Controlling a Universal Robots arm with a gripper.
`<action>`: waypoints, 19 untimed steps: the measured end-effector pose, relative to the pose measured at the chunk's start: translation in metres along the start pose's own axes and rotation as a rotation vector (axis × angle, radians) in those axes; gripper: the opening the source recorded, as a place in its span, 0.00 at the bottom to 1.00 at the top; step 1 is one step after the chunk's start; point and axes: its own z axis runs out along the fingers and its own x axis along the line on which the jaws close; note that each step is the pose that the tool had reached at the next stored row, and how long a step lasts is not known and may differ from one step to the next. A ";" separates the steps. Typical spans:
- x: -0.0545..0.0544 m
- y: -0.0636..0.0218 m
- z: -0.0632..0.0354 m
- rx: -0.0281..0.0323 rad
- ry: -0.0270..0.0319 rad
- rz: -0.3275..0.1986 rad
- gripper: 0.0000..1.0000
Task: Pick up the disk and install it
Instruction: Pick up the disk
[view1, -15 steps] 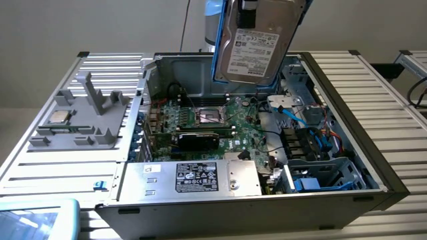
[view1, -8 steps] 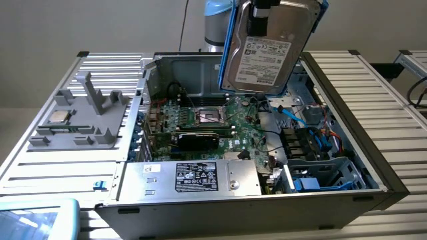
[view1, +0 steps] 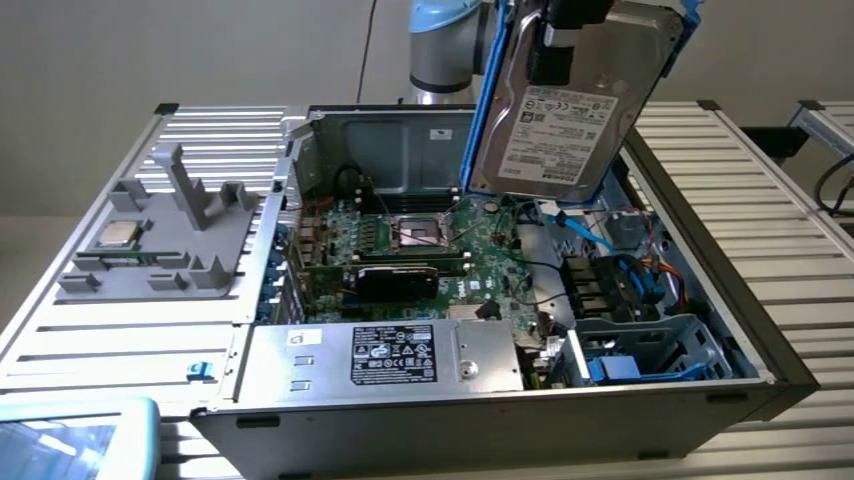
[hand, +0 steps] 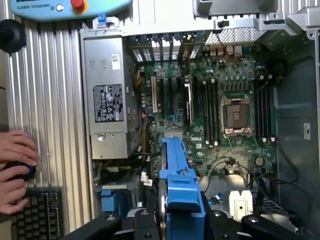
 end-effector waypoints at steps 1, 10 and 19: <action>0.001 -0.0027 -0.0001 0.0000 0.0001 0.000 0.37; 0.017 -0.0253 -0.0002 0.0003 0.0001 0.000 0.37; 0.038 -0.0433 -0.0006 0.0017 -0.0001 0.000 0.37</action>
